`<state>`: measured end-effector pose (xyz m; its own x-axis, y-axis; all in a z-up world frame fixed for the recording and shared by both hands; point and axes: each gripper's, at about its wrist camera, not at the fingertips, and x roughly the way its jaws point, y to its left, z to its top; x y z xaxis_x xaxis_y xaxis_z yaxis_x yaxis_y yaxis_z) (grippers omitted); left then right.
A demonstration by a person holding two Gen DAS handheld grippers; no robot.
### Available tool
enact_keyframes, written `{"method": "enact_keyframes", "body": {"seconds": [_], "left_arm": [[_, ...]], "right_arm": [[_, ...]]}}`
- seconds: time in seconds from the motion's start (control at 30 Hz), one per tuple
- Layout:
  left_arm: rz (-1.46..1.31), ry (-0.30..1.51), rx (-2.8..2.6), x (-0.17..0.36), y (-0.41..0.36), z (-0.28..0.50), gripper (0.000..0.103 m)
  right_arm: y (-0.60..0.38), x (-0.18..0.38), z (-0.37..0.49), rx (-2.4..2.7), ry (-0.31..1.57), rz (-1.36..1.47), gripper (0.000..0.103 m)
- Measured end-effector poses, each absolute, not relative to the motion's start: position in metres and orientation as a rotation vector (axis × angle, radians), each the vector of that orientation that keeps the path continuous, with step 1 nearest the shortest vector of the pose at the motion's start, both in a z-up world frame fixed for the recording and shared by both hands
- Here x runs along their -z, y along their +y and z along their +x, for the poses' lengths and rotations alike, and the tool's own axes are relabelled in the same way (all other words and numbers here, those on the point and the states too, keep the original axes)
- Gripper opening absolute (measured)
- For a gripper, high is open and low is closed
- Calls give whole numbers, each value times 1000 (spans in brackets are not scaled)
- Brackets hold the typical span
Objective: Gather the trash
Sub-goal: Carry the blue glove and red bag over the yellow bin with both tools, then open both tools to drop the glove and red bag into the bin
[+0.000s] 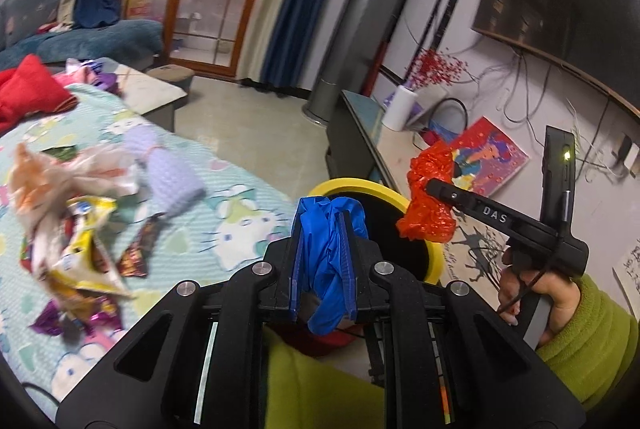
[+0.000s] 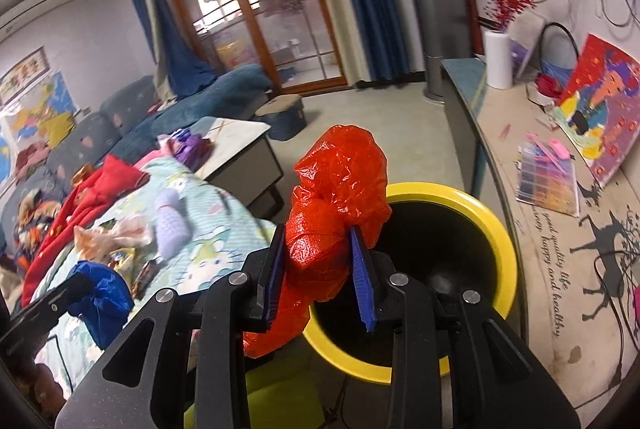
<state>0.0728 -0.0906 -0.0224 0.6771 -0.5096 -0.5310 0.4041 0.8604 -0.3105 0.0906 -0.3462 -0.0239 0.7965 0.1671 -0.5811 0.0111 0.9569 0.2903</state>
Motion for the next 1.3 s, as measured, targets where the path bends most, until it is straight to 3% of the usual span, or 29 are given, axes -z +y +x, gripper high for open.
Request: {"method": "enact_keyframes", "body": {"seconds": [0.37,0.83,1.0,1.03,1.1,1.17,1.23,1.3], "left_arm": [[-136,687,594,37,-147,95,11],[-84,758,609,73,-202,137,11],[-112,804,607,92,-217,146,13],[-110,811,602,95,-218,147,16],[-115,839,603,102,-219,150,36],[-116,841,604,104,-218,150,45],[-121,842,606,104,-217,150,50],[-128,838,596,102,-212,149,65]], "right_arm": [[-384,31,95,24,612,274,29],[-414,63,111,71,708,341,30],[-422,78,118,68,759,385,34],[-423,80,119,71,766,392,37],[-427,85,120,77,774,412,47],[-433,88,120,96,773,429,53],[-437,88,119,116,769,443,53],[-439,87,118,130,760,449,54]]}}
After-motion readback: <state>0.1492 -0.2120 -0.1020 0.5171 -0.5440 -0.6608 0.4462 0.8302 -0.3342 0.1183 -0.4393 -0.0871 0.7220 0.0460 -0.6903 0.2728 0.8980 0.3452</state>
